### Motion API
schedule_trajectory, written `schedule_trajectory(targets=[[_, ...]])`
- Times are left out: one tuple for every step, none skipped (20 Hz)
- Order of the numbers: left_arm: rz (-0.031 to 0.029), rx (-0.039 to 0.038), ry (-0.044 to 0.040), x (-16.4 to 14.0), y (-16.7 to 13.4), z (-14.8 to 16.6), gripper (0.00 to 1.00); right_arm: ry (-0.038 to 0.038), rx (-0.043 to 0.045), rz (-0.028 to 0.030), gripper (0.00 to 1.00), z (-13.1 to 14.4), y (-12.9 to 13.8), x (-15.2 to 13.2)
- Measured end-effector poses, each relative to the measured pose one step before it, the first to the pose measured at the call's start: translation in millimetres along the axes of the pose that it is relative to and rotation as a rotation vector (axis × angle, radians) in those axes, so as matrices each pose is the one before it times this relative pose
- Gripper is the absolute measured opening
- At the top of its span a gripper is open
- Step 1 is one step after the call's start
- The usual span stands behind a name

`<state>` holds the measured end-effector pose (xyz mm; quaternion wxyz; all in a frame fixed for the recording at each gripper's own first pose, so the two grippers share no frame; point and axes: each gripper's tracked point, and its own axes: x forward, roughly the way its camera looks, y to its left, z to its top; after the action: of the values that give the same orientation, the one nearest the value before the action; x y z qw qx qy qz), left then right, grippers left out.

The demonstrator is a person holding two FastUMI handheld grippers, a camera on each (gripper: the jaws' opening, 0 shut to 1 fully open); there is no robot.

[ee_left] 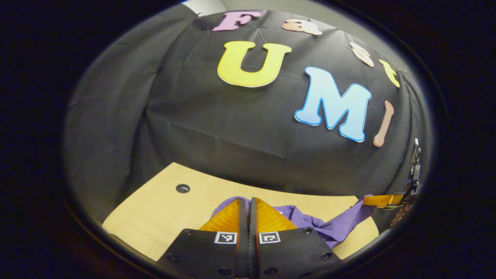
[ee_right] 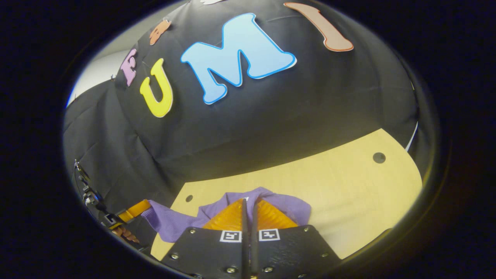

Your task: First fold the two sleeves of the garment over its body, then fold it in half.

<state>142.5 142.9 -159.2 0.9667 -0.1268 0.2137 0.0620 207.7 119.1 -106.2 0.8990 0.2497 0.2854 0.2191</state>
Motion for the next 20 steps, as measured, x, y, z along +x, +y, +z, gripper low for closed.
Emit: schedule_trajectory(targets=[[0.00643,0.02148,-0.00506,9.34,2.10,-1.67,0.06,-0.01621,-0.00812,-0.00673,0.01,3.41,-3.19,8.08],[0.00634,0.02443,-0.00709,9.97,0.75,-0.71,0.06,-0.01066,-0.00614,-0.00670,0.01,2.97,-4.17,9.38],[0.00343,0.02473,-0.00967,10.85,-0.01,-0.18,0.07,-0.00245,-0.00097,-0.00452,0.01,1.43,-4.02,10.20],[0.00483,0.02260,-0.00730,12.04,0.27,-1.78,0.06,-0.00290,0.00214,-0.00723,0.01,0.78,-3.54,8.30],[0.00783,0.01658,-0.00025,15.46,2.05,-2.20,0.06,0.00348,-0.00032,-0.00960,0.01,0.53,-5.20,11.12],[0.00713,0.00552,-0.00119,10.46,0.23,-3.54,0.06,0.00632,-0.00027,-0.00803,0.01,-3.01,-6.27,9.23],[0.00714,0.00293,-0.00022,11.01,0.96,-2.95,0.06,-0.00359,-0.00484,-0.01461,0.01,0.46,-5.62,9.82],[0.01009,0.00479,-0.00057,8.93,2.06,-5.62,0.06,-0.00520,-0.00972,-0.01326,0.01,0.34,-5.86,8.61],[0.00874,0.00379,-0.00043,9.18,2.35,-6.82,0.06,-0.00417,-0.01116,-0.01419,0.01,-1.06,-5.25,8.31],[0.00695,0.00504,0.00317,9.22,2.19,-7.36,0.05,0.00147,-0.00753,-0.01021,0.01,-1.89,-3.92,7.00],[0.00882,0.00457,0.00422,7.57,1.60,-6.89,0.06,-0.00002,-0.00805,-0.00776,0.01,-2.58,-3.17,6.39],[0.00677,0.00242,0.00645,7.98,1.20,-7.41,0.06,-0.00289,-0.01693,-0.01412,0.01,-3.03,-4.80,6.80],[0.01128,-0.00155,0.00508,5.90,1.63,-8.32,0.06,-0.00099,-0.02165,-0.01270,0.01,-3.78,-4.24,6.23],[0.00542,-0.00216,0.01091,7.61,1.34,-7.14,0.06,0.00815,-0.01788,-0.01065,0.02,-5.68,-4.44,5.87],[0.00835,0.00118,0.00979,6.02,0.68,-7.97,0.06,0.00474,-0.01698,-0.00859,0.02,-4.88,-2.22,5.33],[0.00472,0.00346,0.01382,6.47,0.73,-8.93,0.06,0.00479,-0.01828,-0.00926,0.02,-3.75,-2.51,4.65],[0.00912,0.00757,0.01291,4.57,0.41,-6.74,0.06,0.00622,-0.01916,-0.00767,0.02,-5.00,-1.64,4.15],[0.00504,0.00510,0.00974,4.89,-0.24,-6.61,0.06,0.00188,-0.01910,-0.00823,0.02,-3.06,-0.93,3.75],[0.00274,0.00671,0.00776,3.11,-1.33,-5.51,0.06,0.00602,-0.01965,-0.00542,0.02,-3.39,-1.29,3.17],[0.00265,0.00671,0.00607,3.36,-2.09,-2.48,0.08,0.00838,-0.02026,-0.00707,0.03,-4.00,-0.62,2.07]])
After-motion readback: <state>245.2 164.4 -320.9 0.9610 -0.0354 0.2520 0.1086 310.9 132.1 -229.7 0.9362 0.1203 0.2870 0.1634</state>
